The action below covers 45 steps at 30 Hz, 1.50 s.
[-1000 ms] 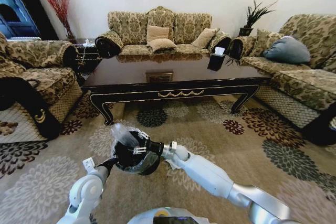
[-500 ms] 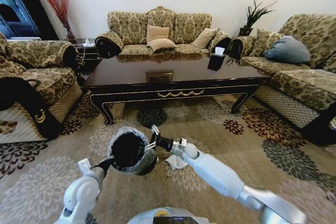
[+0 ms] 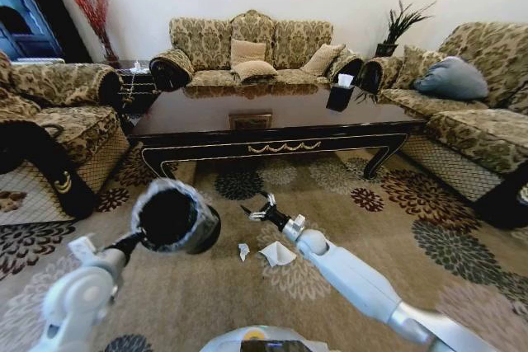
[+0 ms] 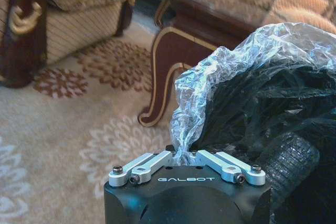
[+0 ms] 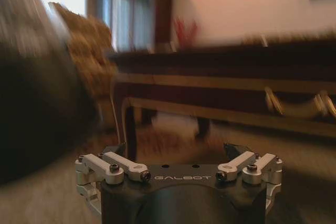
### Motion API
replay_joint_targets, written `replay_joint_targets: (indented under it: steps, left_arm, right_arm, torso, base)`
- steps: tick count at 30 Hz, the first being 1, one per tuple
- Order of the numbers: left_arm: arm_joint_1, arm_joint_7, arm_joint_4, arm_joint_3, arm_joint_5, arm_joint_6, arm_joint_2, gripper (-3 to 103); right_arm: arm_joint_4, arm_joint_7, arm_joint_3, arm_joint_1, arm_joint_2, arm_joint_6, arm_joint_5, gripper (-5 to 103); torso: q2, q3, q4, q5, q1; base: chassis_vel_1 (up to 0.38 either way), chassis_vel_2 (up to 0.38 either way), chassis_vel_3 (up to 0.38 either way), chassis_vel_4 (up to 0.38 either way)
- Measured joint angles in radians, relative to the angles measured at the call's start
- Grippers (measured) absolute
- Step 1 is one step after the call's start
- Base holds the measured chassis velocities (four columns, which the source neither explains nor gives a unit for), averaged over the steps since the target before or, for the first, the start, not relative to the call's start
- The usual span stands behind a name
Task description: Move to the front of the table and pick up the trash from the floor, then place it into the trash bin.
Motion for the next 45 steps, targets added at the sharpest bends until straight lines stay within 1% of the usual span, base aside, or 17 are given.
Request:
replay_joint_targets:
  steps: [2, 3, 5, 6, 10, 11, 12, 13, 14, 15, 16, 18, 20, 27, 38, 44, 45]
  left_arm:
    - [-0.020, -0.062, -0.025, -0.029, -0.068, 0.013, 0.006, 2]
    - [-0.024, -0.074, -0.032, -0.038, -0.084, 0.016, 0.007, 2]
    - [-0.025, -0.084, -0.046, -0.052, -0.101, 0.017, 0.006, 2]
    - [-0.025, -0.084, -0.046, -0.052, -0.101, 0.017, 0.006, 2]
    - [-0.020, -0.085, -0.066, -0.055, -0.105, 0.018, -0.012, 2]
    - [-0.018, -0.085, -0.070, -0.050, -0.104, 0.019, -0.019, 2]
    - [-0.018, -0.085, -0.070, -0.050, -0.104, 0.019, -0.019, 2]
    - [-0.016, -0.085, -0.073, -0.045, -0.102, 0.020, -0.023, 2]
    - [-0.013, -0.082, -0.076, -0.038, -0.100, 0.020, -0.026, 2]
    - [-0.012, -0.080, -0.077, -0.035, -0.098, 0.020, -0.027, 2]
    - [-0.012, -0.080, -0.077, -0.035, -0.098, 0.020, -0.027, 2]
    - [-0.008, -0.077, -0.078, -0.030, -0.096, 0.020, -0.026, 2]
    - [-0.007, -0.075, -0.078, -0.029, -0.094, 0.020, -0.025, 2]
    - [0.000, -0.065, -0.081, -0.022, -0.086, 0.020, -0.026, 2]
    - [0.001, -0.051, -0.081, 0.001, -0.058, 0.020, -0.028, 2]
    - [-0.004, -0.045, -0.074, 0.016, -0.047, 0.018, -0.030, 2]
    - [-0.005, -0.044, -0.072, 0.017, -0.046, 0.017, -0.029, 2]
  right_arm:
    - [-0.023, 0.011, -0.011, -0.027, -0.012, -0.066, 0.031, 100]
    - [-0.030, 0.022, -0.024, -0.035, -0.016, -0.095, 0.056, 100]
    - [-0.042, 0.057, -0.051, -0.044, -0.018, -0.144, 0.102, 100]
    - [-0.042, 0.057, -0.051, -0.044, -0.018, -0.144, 0.102, 100]
    - [-0.071, 0.138, -0.090, -0.045, -0.011, -0.214, 0.136, 100]
    - [-0.083, 0.189, -0.106, -0.043, -0.006, -0.239, 0.158, 100]
    - [-0.083, 0.189, -0.106, -0.043, -0.006, -0.239, 0.158, 100]
    - [-0.087, 0.227, -0.116, -0.042, 0.000, -0.250, 0.183, 100]
    - [-0.091, 0.299, -0.131, -0.040, 0.013, -0.269, 0.231, 100]
    - [-0.095, 0.332, -0.136, -0.039, 0.020, -0.275, 0.246, 100]
    - [-0.095, 0.332, -0.136, -0.039, 0.020, -0.275, 0.246, 100]
    - [-0.125, 0.416, -0.145, -0.031, 0.050, -0.287, 0.265, 100]
    - [-0.150, 0.450, -0.145, -0.027, 0.069, -0.293, 0.274, 100]
    - [-0.205, 0.465, -0.140, -0.033, 0.094, -0.297, 0.291, 100]
    - [-0.227, 0.425, -0.127, -0.080, 0.090, -0.273, 0.284, 100]
    - [-0.262, 0.394, -0.126, -0.081, 0.107, -0.253, 0.252, 100]
    - [-0.266, 0.392, -0.126, -0.079, 0.108, -0.251, 0.247, 95]
  torso:
    - [0.000, 0.000, -0.0001, -0.0004, 0.000]
    - [0.000, 0.000, -0.0002, -0.0005, 0.000]
    - [0.000, 0.000, -0.0001, -0.0002, 0.000]
    - [0.000, 0.000, -0.0001, -0.0002, 0.000]
    - [0.000, 0.000, 0.0002, -0.0003, 0.000]
    - [0.000, 0.000, 0.0001, -0.0003, 0.000]
    - [0.000, 0.000, 0.0001, -0.0003, 0.000]
    - [0.000, 0.000, 0.0001, -0.0005, 0.000]
    - [0.000, 0.000, 0.0000, -0.0004, 0.000]
    - [0.000, 0.000, 0.0000, -0.0003, 0.000]
    - [0.000, 0.000, 0.0000, -0.0003, 0.000]
    - [0.000, 0.000, 0.0002, -0.0003, 0.000]
    - [0.000, 0.000, 0.0001, -0.0003, 0.000]
    - [0.000, 0.000, 0.0001, -0.0003, 0.000]
    - [0.000, 0.000, 0.0000, -0.0003, 0.000]
    - [0.000, 0.000, 0.0001, -0.0002, 0.000]
    - [0.000, 0.000, 0.0001, -0.0003, 0.000]
  base:
    - [0.000, 0.000, 0.000, 0.000]
    - [0.000, 0.000, 0.000, 0.000]
    - [0.000, 0.000, 0.000, 0.000]
    - [0.000, 0.000, 0.000, 0.000]
    - [0.000, 0.000, 0.000, 0.000]
    - [0.000, 0.000, 0.000, 0.000]
    - [0.000, 0.000, 0.000, 0.000]
    - [0.000, 0.000, 0.000, 0.000]
    - [0.000, 0.000, 0.000, 0.000]
    - [0.000, 0.000, 0.000, 0.000]
    - [0.000, 0.000, 0.000, 0.000]
    - [0.000, 0.000, 0.000, 0.000]
    - [0.000, 0.000, 0.000, 0.000]
    - [0.000, 0.000, 0.000, 0.000]
    - [0.000, 0.000, 0.000, 0.000]
    - [0.000, 0.000, 0.000, 0.000]
    - [0.000, 0.000, 0.000, 0.000]
